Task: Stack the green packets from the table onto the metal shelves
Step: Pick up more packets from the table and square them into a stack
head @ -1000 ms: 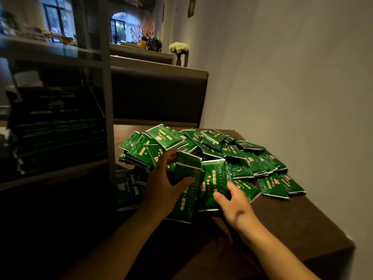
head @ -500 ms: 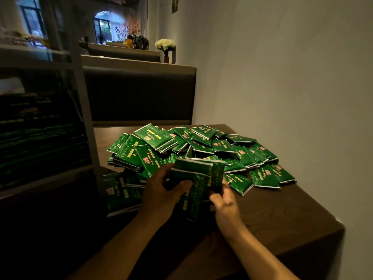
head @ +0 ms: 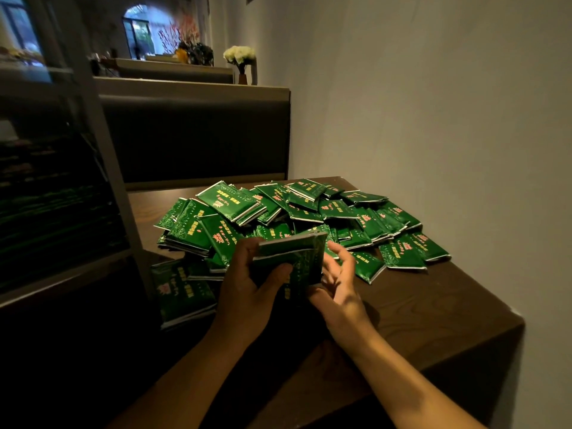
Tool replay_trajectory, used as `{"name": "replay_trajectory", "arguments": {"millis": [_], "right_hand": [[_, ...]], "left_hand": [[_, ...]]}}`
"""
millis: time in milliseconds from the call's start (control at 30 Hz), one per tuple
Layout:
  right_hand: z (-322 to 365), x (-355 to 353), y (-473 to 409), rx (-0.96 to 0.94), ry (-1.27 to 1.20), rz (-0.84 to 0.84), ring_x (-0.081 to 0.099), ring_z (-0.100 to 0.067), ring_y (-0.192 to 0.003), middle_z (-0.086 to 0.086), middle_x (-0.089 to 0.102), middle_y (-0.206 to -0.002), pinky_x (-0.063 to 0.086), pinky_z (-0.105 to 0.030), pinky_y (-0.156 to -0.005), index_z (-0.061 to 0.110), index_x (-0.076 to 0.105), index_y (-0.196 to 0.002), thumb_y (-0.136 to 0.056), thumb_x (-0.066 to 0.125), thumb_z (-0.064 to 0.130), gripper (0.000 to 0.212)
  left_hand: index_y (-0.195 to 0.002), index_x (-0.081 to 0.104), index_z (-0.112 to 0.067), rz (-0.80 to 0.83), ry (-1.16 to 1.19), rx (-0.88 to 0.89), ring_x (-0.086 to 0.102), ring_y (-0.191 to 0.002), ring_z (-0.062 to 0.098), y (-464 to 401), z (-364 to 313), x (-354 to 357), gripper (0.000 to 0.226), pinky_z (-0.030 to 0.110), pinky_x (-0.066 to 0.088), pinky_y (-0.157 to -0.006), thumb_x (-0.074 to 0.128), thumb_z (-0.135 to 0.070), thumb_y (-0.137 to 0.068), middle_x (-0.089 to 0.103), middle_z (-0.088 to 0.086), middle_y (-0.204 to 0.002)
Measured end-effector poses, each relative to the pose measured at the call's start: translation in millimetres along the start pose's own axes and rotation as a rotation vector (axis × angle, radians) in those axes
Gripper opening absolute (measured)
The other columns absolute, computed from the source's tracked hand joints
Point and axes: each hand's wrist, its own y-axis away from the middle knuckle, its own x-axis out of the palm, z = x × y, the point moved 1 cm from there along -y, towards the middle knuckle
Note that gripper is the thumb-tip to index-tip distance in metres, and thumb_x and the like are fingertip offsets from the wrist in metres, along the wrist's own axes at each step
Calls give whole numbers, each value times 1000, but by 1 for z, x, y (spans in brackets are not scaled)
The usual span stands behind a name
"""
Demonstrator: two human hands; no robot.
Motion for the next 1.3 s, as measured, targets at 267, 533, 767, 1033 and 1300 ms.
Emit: {"name": "replay_trajectory", "arguments": {"millis": [267,533,767,1033,1300], "right_hand": [[-4,7,-1,109,8,-10,61,-15,-115,1,64,-123,53,-41,-96,28,46,-134,-83,69,27,56],[-1,4,-1,85,-30,-155,61,-9,-110,6,64,-116,51,-24,-90,15,41,-138,-91,61,3,52],[5,4,-1,41,40,-26,64,-5,-107,15,67,-113,53,-28,-91,38,46,-127,-81,71,27,54],[7,2,5,117,62,-161,61,-12,-90,9,61,-97,45,-7,-62,18,51,-98,-91,60,-1,22],[13,6,2,445,407,106,57,-15,-77,-5,61,-94,47,-30,-63,14,38,-126,-97,47,38,39]], "left_hand": [[-118,32,-49,72,68,31,62,-105,1,3,6,6,60,20,54,-79,74,-35,-78,57,-10,-120],[-132,22,-55,104,117,63,48,-125,6,1,17,6,74,23,47,-91,60,-18,-80,49,-25,-130],[-139,22,-46,330,-6,-111,51,-117,-7,4,18,10,64,25,42,-99,57,-46,-85,51,-25,-129],[-128,34,-56,233,-25,-31,48,-121,-7,2,17,11,46,21,44,-93,51,-50,-86,50,-30,-128],[-124,39,-44,375,-83,-140,51,-111,-13,5,21,15,36,8,39,-87,50,-23,-97,61,-31,-112]]}}
